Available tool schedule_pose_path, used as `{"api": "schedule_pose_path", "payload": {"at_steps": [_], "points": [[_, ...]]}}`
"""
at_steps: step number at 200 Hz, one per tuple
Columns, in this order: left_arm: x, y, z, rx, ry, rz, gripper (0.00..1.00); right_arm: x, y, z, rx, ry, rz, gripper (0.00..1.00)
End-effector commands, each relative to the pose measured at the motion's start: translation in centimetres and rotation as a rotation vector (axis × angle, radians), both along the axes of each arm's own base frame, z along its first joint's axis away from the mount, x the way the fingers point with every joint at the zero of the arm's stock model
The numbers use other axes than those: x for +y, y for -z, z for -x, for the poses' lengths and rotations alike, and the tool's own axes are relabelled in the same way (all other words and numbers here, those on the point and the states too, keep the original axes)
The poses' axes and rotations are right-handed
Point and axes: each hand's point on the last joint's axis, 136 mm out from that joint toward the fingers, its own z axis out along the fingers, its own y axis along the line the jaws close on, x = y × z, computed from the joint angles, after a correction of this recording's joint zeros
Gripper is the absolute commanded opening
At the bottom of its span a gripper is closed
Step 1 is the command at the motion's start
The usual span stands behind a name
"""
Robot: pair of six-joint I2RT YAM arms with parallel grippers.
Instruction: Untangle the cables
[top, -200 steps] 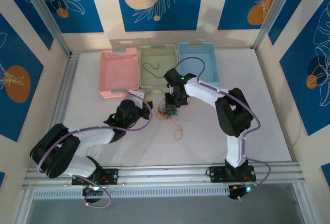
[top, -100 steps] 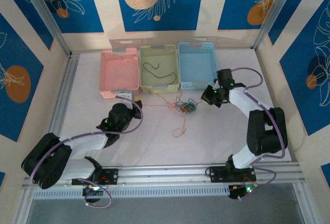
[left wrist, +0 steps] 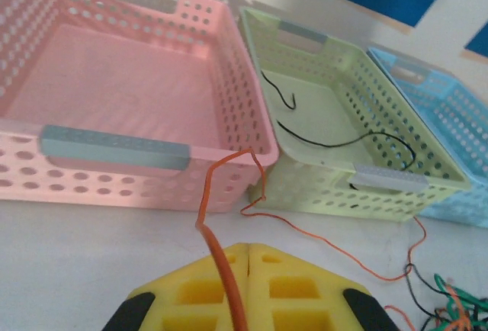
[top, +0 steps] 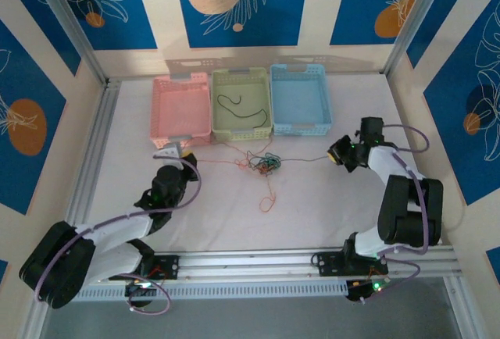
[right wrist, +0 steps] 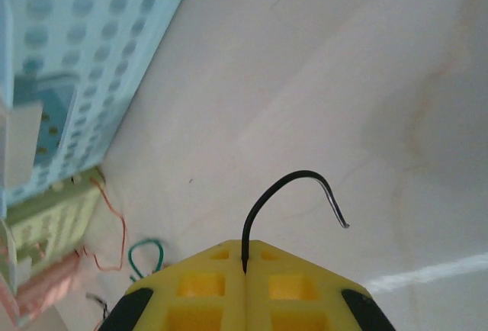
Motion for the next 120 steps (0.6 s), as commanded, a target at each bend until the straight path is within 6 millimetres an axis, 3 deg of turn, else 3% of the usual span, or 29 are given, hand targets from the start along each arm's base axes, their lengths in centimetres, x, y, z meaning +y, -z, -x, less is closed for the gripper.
{"api": "schedule_pose_path", "payload": {"at_steps": [1, 51, 120], "points": [[2.2, -0.6, -0.1, -0.03, -0.107, 0.035, 0.0, -1.8, -1.0, 0.5, -0.033, 0.085, -0.013, 0.0], [3.8, -0.3, 0.4, -0.021, -0.177, 0.056, 0.0, -6.5, -2.1, 2.7, -0.073, 0.284, 0.046, 0.0], [4.0, -0.2, 0.4, -0.017, -0.186, 0.062, 0.0, -6.6, -3.4, 3.0, -0.082, 0.265, 0.112, 0.0]]}}
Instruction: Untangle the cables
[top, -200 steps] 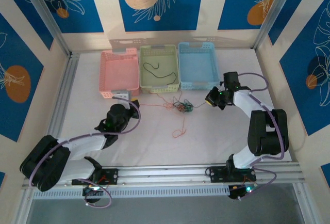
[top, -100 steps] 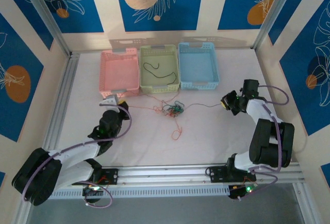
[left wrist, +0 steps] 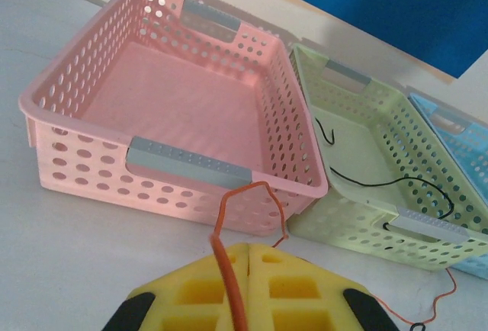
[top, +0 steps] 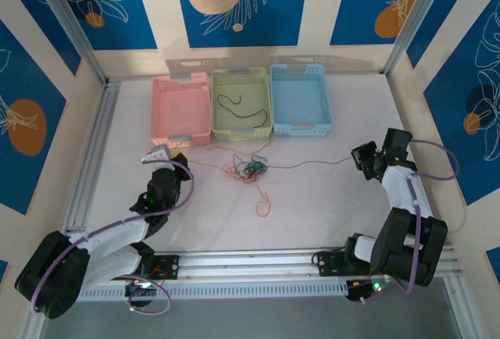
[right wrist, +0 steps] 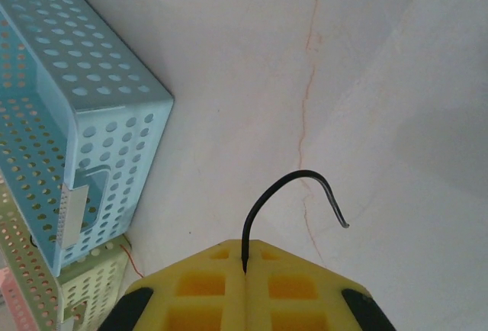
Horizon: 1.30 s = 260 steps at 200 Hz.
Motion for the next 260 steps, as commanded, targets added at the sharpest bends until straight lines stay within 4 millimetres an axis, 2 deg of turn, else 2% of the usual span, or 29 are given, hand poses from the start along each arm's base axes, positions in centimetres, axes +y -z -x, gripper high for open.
{"api": "schedule_pose_path", "payload": {"at_steps": [1, 33, 64, 85, 112, 135, 166, 181, 198, 209, 240, 260], "points": [[1.1, 0.1, 0.1, -0.002, -0.048, 0.006, 0.0, -0.8, -0.7, 0.6, 0.015, 0.024, 0.057, 0.0], [1.8, 0.2, 0.4, -0.004, -0.078, 0.011, 0.0, -4.1, -2.1, 2.7, 0.005, 0.17, 0.146, 0.0], [2.5, 0.3, 0.6, -0.006, -0.112, 0.023, 0.0, -4.9, -3.2, 3.7, -0.012, 0.221, 0.194, 0.0], [2.6, 0.4, 0.7, 0.0, -0.115, 0.023, 0.0, -3.1, -3.0, 2.6, -0.033, 0.133, 0.157, 0.0], [2.3, 0.4, 0.4, 0.007, -0.1, 0.016, 0.0, -0.2, -2.0, 0.8, 0.036, -0.023, 0.141, 0.0], [1.9, 0.4, 0.3, 0.007, -0.085, 0.016, 0.0, 2.4, -1.6, -0.5, 0.054, -0.147, 0.115, 0.23], [1.7, 0.4, 0.2, 0.011, -0.075, 0.011, 0.0, 3.1, -1.6, -0.9, 0.077, -0.17, 0.142, 0.38], [1.7, 0.5, 0.1, 0.012, -0.074, 0.011, 0.0, 3.7, -1.8, -0.9, 0.059, -0.182, 0.126, 0.4], [1.7, 0.4, 0.1, 0.012, -0.073, 0.01, 0.0, 6.0, -2.3, -1.2, 0.031, -0.244, 0.096, 0.4], [1.6, 0.4, 0.0, 0.013, -0.07, 0.009, 0.0, 8.2, -2.6, -1.2, 0.029, -0.306, 0.078, 0.4], [1.5, 0.5, 0.1, 0.013, -0.066, 0.008, 0.0, 15.7, -1.8, 0.1, 0.049, -0.491, -0.001, 0.37], [1.5, 0.5, 0.0, 0.015, -0.065, 0.008, 0.0, 19.7, -1.4, 0.9, 0.039, -0.645, 0.075, 0.37]]}}
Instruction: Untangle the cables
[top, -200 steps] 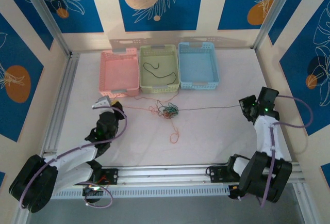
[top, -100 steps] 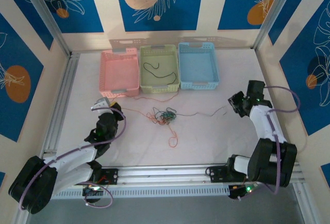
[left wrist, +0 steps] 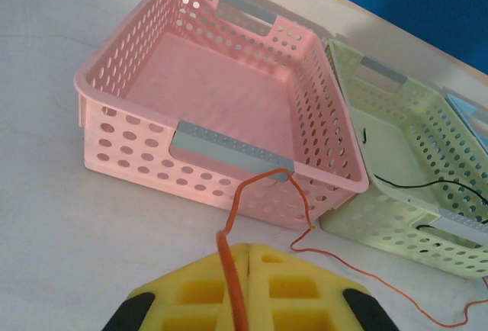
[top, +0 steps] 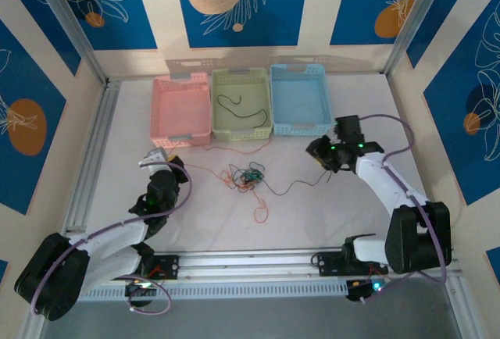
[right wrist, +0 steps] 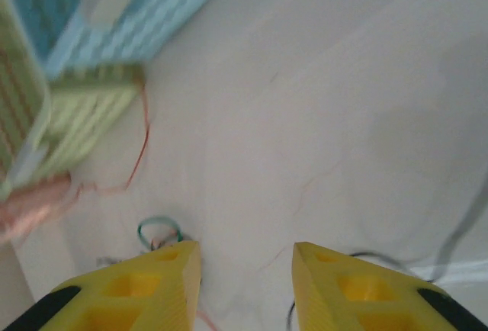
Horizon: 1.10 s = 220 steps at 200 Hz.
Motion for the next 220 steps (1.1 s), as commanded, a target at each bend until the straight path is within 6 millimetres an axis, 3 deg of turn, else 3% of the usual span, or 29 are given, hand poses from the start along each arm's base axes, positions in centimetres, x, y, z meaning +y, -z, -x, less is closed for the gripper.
{"api": "schedule_pose_path", "payload": {"at_steps": [1, 24, 71, 100, 150, 220], "points": [[0.1, -0.8, -0.4, -0.02, -0.004, 0.01, 0.0, 4.2, -0.3, 0.6, -0.004, -0.134, 0.005, 0.37], [0.0, -0.8, -0.4, -0.019, -0.002, 0.01, 0.0, 6.7, 0.5, 0.8, 0.027, -0.304, 0.129, 0.37], [-0.1, -0.7, -0.5, -0.015, 0.0, 0.007, 0.0, 11.4, 3.4, 3.2, 0.121, -0.625, 0.25, 0.34], [-0.1, -0.8, -0.5, -0.016, 0.004, 0.005, 0.0, 12.2, 5.0, 4.2, 0.17, -0.714, 0.345, 0.34], [-0.2, -0.7, -0.7, -0.009, 0.007, 0.001, 0.0, 12.8, 5.6, 4.5, 0.183, -0.757, 0.381, 0.32], [-0.3, -0.7, -0.7, -0.009, 0.013, 0.001, 0.0, 14.6, 4.7, 5.8, 0.14, -0.845, 0.341, 0.33]]}}
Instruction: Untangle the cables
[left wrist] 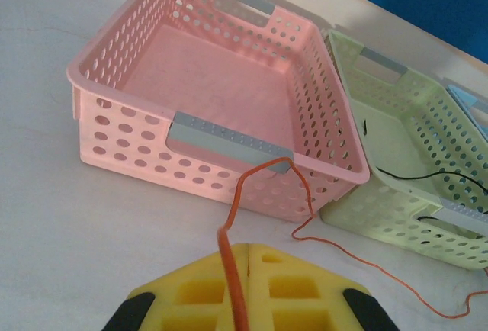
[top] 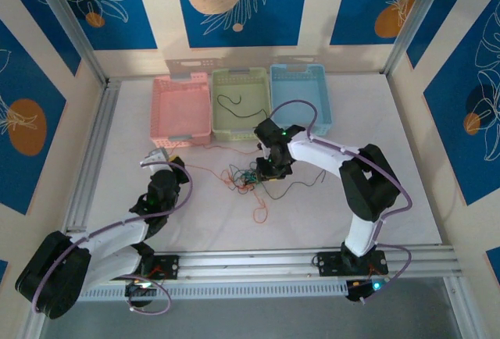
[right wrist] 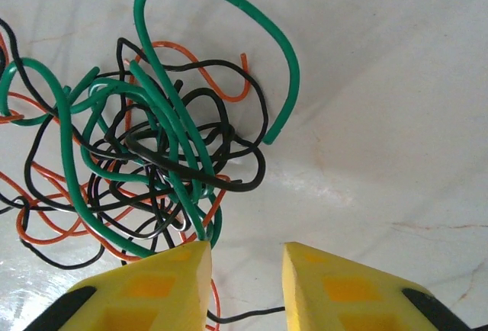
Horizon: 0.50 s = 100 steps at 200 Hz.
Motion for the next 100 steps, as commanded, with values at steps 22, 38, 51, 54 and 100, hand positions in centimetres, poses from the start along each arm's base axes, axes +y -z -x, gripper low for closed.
{"api": "schedule_pose_path", "payload": {"at_steps": [22, 38, 51, 54, 100], "points": [[-0.1, -1.1, -0.6, -0.022, -0.001, 0.005, 0.0, 2.1, -2.1, 1.5, -0.03, -0.087, -0.055, 0.35], [-0.1, -1.1, -0.6, -0.022, -0.002, 0.006, 0.0, 2.0, -2.3, 1.3, -0.039, -0.082, -0.043, 0.35], [-0.1, -1.1, -0.6, -0.022, -0.002, 0.006, 0.0, 1.7, -2.1, 1.3, -0.034, -0.081, -0.023, 0.35], [-0.1, -1.1, -0.6, -0.022, -0.001, 0.005, 0.0, 1.7, -2.0, 1.4, -0.03, -0.081, -0.02, 0.35], [-0.1, -1.1, -0.7, -0.021, 0.0, 0.005, 0.0, 2.5, -2.4, 2.2, -0.03, -0.108, -0.053, 0.35]]}}
